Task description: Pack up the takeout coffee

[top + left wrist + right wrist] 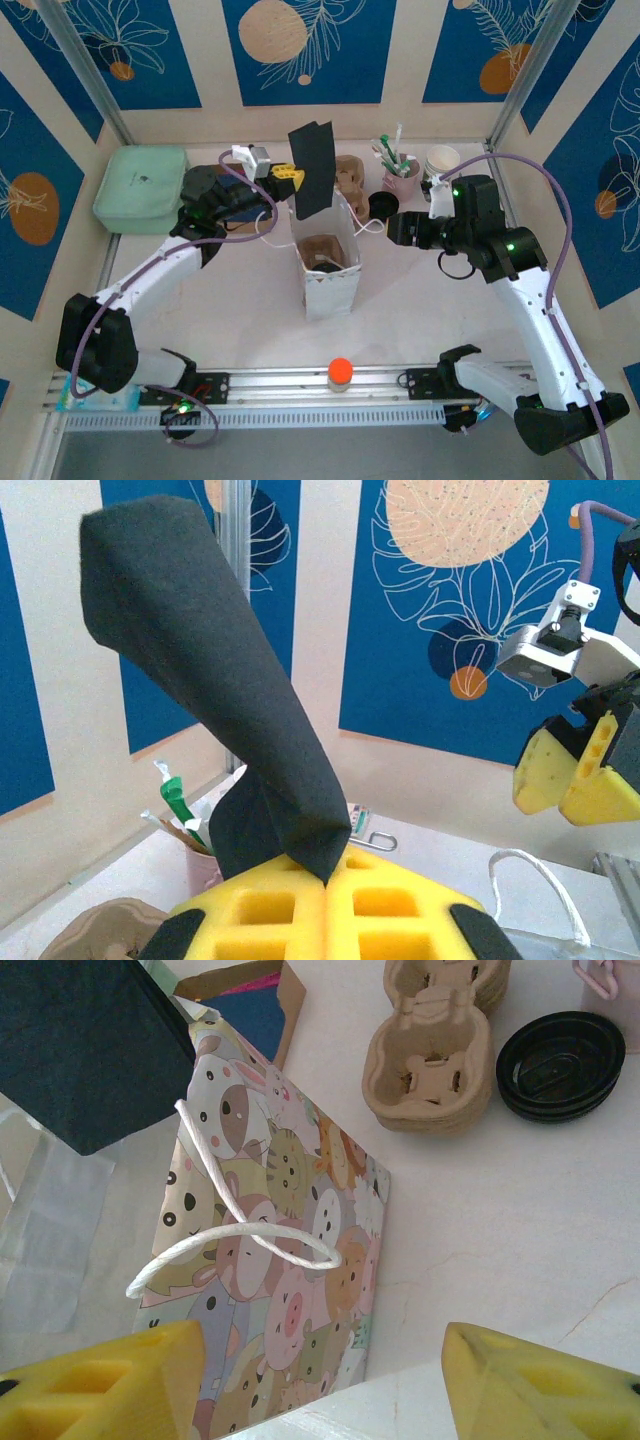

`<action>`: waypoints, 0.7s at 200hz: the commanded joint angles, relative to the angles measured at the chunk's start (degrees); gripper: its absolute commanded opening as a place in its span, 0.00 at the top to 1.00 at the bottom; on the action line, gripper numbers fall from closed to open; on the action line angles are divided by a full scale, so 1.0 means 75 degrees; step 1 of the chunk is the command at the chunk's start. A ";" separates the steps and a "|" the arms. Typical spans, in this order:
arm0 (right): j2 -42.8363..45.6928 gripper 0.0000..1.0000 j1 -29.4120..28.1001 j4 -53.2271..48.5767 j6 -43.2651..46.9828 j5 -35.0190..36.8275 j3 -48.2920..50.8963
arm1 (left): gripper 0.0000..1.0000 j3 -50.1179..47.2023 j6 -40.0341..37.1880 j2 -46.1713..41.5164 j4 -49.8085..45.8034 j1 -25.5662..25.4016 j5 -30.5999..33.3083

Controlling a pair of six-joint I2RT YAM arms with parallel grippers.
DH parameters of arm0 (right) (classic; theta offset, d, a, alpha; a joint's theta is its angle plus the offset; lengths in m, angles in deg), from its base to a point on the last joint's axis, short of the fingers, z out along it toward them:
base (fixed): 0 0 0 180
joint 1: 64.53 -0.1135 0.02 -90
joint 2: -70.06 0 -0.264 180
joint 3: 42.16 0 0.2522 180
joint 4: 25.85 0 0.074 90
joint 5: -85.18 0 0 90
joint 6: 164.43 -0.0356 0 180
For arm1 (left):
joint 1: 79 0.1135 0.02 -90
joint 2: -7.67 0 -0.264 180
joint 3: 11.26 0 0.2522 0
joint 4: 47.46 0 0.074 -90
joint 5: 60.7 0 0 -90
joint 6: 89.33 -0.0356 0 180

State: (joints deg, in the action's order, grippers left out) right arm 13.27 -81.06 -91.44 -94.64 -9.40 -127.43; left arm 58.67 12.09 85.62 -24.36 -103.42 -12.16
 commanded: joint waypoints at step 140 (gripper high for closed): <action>0.0049 0.35 -0.0046 0.0102 -0.0109 -0.0153 0.0127 | 1.00 -0.0410 -0.0350 -0.0077 0.0000 -0.0095 0.0376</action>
State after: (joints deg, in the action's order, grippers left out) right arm 13.27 -81.06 -91.42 -94.66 -9.40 -127.40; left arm 56.24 10.80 85.62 -24.45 -103.51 -10.41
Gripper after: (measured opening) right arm 0.646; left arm 0.051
